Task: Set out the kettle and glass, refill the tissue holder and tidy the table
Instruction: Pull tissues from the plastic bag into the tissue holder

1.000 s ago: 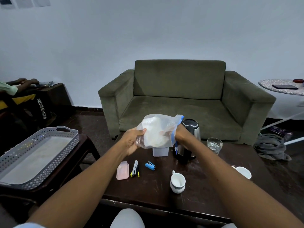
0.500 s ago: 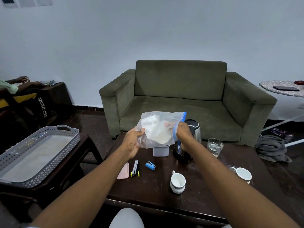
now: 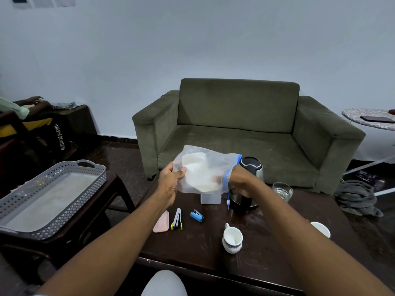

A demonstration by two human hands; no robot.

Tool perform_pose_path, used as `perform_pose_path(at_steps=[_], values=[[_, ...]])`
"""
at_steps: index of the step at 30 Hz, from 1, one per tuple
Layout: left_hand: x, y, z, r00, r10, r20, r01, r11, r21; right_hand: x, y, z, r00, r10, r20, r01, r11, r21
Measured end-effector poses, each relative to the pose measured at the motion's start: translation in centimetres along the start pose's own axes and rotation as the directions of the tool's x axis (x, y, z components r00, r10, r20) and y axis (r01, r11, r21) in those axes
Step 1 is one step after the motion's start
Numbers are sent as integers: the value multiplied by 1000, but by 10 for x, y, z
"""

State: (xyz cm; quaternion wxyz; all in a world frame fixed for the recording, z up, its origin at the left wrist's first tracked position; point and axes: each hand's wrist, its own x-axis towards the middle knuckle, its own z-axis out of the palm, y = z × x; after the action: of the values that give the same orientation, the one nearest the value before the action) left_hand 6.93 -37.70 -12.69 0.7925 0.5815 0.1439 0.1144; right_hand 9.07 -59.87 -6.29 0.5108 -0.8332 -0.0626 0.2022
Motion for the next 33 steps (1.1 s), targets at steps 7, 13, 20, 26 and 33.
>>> perform_pose_path(at_steps=[7, 13, 20, 26, 33], values=[[1, -22, -42, 959, -79, -274, 55, 994, -94, 16, 11, -8, 996, 3, -89, 17, 977, 213], [-14, -50, -75, 931, -190, -312, 116, 964, -241, 26, 24, 4, 998, -15, -61, 32, 957, 288], [-17, -63, -94, 933, -252, -259, 197, 955, -220, 35, 49, 12, 995, 28, -95, 29, 832, 554], [-25, -83, -117, 859, -203, -469, 409, 823, 395, 36, 63, 26, 995, 14, -94, 42, 825, 564], [-24, -28, -46, 1000, -20, 5, 16, 914, 406, 36, 56, 47, 994, -108, -28, 108, 866, 489]])
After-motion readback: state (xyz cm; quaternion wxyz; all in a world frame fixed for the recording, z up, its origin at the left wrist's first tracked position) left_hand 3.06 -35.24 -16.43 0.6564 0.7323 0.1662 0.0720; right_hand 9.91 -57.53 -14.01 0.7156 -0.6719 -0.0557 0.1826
